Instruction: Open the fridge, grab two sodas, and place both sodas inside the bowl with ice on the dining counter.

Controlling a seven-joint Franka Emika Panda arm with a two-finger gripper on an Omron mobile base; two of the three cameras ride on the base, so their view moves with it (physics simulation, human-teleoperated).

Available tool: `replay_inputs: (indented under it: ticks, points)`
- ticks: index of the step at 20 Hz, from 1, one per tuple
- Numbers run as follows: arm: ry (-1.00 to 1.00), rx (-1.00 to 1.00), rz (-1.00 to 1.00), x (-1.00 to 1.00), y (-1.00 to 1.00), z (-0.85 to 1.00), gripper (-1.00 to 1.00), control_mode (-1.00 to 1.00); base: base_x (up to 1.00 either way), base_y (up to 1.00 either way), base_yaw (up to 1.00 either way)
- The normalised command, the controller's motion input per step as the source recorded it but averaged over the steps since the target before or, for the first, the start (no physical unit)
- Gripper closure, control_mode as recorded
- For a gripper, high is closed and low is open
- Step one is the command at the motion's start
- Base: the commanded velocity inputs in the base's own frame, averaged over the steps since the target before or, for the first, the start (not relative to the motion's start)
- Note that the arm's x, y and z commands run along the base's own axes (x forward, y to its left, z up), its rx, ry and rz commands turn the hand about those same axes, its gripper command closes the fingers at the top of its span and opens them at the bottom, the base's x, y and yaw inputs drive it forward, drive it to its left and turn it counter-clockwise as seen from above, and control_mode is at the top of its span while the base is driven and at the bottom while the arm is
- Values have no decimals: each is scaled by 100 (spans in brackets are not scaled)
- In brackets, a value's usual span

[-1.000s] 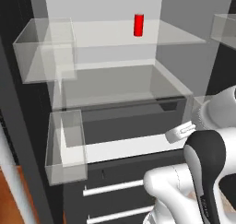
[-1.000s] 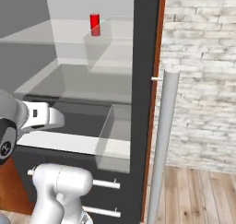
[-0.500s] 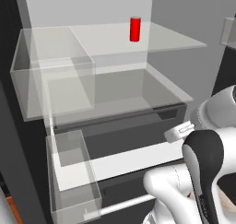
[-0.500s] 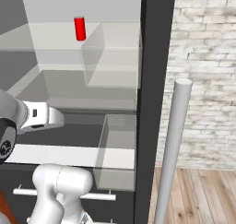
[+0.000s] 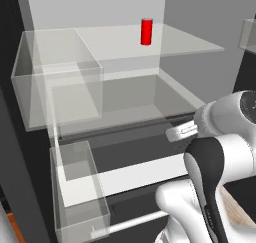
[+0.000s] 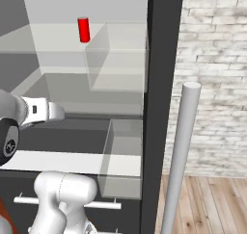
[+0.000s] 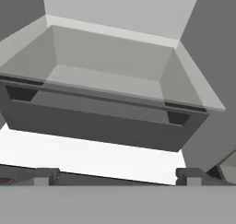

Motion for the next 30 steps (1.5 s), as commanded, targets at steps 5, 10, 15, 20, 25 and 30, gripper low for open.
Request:
replay_inputs:
  ticks: [5, 10, 15, 20, 25, 30]
  points:
    - [-30, -1, 0, 10, 24, 61, -100, -100, 0, 0, 0]
    - [-20, 0, 1, 0, 3, 88, -100, -100, 0, 0, 0]
    - [-9, 0, 5, 1, 0, 96, -100, -100, 0, 0, 0]
    - [0, 0, 2, 29, 1, 50, -100, -100, 0, 0, 0]
    - [0, -2, -1, 30, 15, 24, -100, -100, 0, 0, 0]
    - [0, -1, -4, 25, 6, 10, -100, -100, 0, 0, 0]
